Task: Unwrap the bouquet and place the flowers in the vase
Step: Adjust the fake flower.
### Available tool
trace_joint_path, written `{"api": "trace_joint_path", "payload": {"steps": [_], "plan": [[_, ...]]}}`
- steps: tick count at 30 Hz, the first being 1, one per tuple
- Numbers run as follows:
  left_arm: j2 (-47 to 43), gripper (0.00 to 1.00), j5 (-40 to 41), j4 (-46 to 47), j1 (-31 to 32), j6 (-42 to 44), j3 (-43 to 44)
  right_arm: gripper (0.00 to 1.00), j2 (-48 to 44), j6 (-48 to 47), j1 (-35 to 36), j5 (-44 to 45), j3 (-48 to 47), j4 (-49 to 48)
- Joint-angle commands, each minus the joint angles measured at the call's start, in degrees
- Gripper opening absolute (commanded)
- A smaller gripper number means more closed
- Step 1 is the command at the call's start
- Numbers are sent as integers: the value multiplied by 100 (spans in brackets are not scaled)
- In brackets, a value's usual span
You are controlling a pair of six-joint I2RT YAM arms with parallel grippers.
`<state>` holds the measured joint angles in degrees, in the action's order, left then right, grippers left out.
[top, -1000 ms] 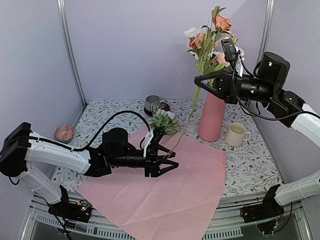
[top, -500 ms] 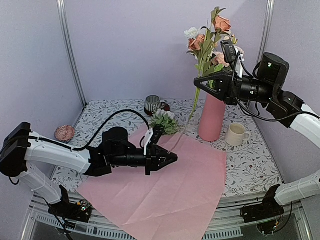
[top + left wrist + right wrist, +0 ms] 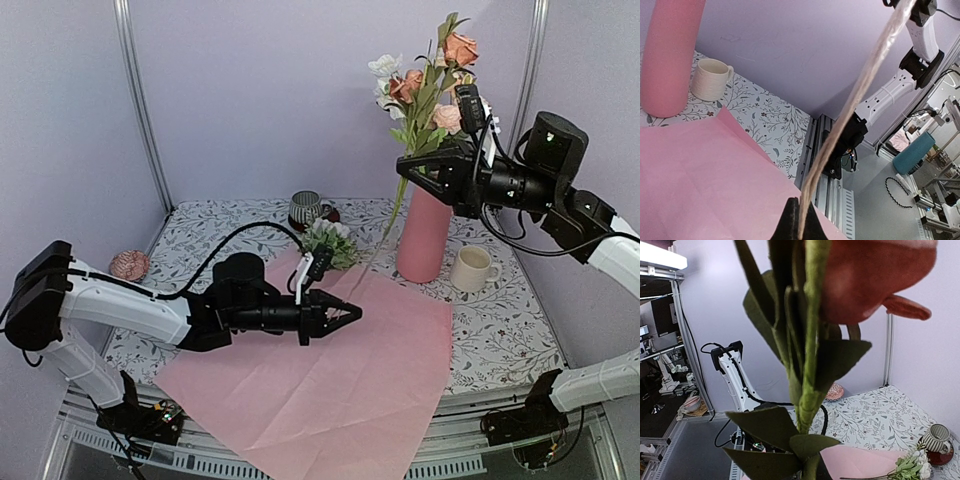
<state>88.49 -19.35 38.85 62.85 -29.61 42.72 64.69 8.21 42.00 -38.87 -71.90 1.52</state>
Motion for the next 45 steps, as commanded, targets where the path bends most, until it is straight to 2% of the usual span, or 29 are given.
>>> {"api": "trace_joint_path", "payload": {"steps": [1,2,6,8,14,19,22,25,29,34,37,39,43,45], "plan": [[133,0,-164,210,20,-178,45,2,-172,-223,37,374,6,48],[134,0,-238,244,23,-125,29,2,-176,-209,38,416,-2,57],[3,43,-332,512,12,23,-176,2,-193,-117,38,272,-38,94],[-119,58,-462,705,-44,56,-358,2,-176,-59,37,112,-63,130],[-383,77,-1726,1212,-600,-52,-666,2,-40,-54,40,-390,-275,430],[-462,80,-2618,635,-765,605,-405,3,27,-49,40,-790,-287,408],[-488,80,-2479,-218,-761,1232,21,3,138,0,37,-801,-356,448],[-639,79,-1293,-912,-688,1577,223,3,191,101,38,-391,-425,504],[-1022,80,948,-909,-453,1651,-50,2,225,438,37,469,-422,507],[-1206,81,2093,-726,-141,1769,-275,2,319,751,37,1028,-457,552],[-1206,83,2483,-859,-123,1792,-283,2,364,812,41,1043,-547,608],[-1305,85,2286,-738,-244,1732,-434,2,279,776,37,1111,-547,590],[-1597,86,957,-89,-683,1672,-1090,2,-151,664,39,1580,-409,459],[-1682,86,794,-121,-715,1864,-1316,2,-409,630,41,1776,-295,368]]}}
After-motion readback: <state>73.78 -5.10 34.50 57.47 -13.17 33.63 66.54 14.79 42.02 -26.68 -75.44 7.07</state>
